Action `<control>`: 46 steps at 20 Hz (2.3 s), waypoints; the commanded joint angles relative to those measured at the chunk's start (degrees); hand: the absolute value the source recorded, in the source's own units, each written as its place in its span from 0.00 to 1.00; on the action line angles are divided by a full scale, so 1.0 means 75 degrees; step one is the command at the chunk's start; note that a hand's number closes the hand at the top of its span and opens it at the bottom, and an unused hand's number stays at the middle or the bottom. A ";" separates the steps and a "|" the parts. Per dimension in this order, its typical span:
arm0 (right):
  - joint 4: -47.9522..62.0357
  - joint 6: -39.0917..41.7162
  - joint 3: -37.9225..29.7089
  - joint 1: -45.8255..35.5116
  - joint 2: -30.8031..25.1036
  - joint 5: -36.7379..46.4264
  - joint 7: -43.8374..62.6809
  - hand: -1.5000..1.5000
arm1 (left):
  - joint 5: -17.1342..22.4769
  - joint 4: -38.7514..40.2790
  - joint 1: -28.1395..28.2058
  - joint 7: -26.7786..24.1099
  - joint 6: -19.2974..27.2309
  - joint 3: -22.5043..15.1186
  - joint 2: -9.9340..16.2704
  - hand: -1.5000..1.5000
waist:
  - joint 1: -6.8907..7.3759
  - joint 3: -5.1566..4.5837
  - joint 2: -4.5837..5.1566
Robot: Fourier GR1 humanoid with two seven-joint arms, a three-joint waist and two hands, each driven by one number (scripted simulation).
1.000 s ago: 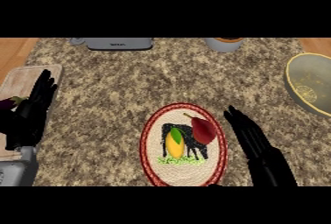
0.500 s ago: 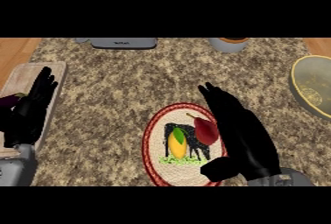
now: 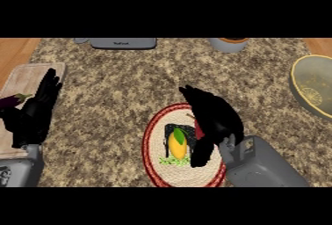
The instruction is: Pick the lemon from the placemat and place it in the bowl
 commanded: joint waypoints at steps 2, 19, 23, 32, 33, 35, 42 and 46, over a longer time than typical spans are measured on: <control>0.1002 0.1110 -0.0024 -0.0406 0.0369 -0.0477 0.0653 0.00 | -0.0091 0.0084 -0.0052 0.0061 -0.0006 0.0022 -0.0052 0.50 | -0.0027 0.0001 -0.0004; 0.2380 0.0630 0.0341 -0.0211 0.1196 0.2076 -0.0738 0.00 | -0.0231 -0.0255 0.0326 0.0035 -0.0467 0.0411 -0.0228 0.50 | -0.0053 0.0006 -0.0015; 0.2469 0.0228 0.0814 0.0794 0.1391 0.2320 -0.0825 0.00 | -0.0154 0.0419 -0.0349 -0.0043 -0.0583 0.0721 -0.0114 0.50 | -0.0102 0.0005 -0.0005; 0.2797 0.0427 0.0469 0.0945 0.1717 0.2831 -0.0945 0.00 | -0.0485 -0.0195 0.0071 0.0241 -0.0748 0.0770 -0.0332 0.50 | -0.0073 0.0006 -0.0017; 0.2954 0.0390 0.0078 0.0826 0.1572 0.3069 -0.1479 0.00 | -0.0598 -0.0022 -0.0013 0.0130 -0.0634 0.0677 -0.0514 0.50 | -0.0081 0.0006 -0.0015; 0.3471 -0.0209 0.0506 0.0693 0.1720 0.3011 -0.1389 0.00 | -0.0495 -0.0484 -0.0387 0.0860 -0.0611 0.0706 -0.0455 0.50 | -0.0056 0.0008 -0.0013; 0.4061 -0.0094 0.0095 0.0195 0.1724 0.2678 -0.1342 0.00 | -0.0724 -0.0735 -0.0069 0.0828 -0.0637 0.0700 -0.0620 0.50 | -0.0038 0.0008 -0.0015; 0.4743 -0.0634 0.0274 0.0578 0.1475 0.2654 -0.2848 1.00 | -0.0387 -0.0634 0.0268 0.0347 -0.1117 0.1032 -0.0393 0.50 | -0.0036 0.0008 -0.0011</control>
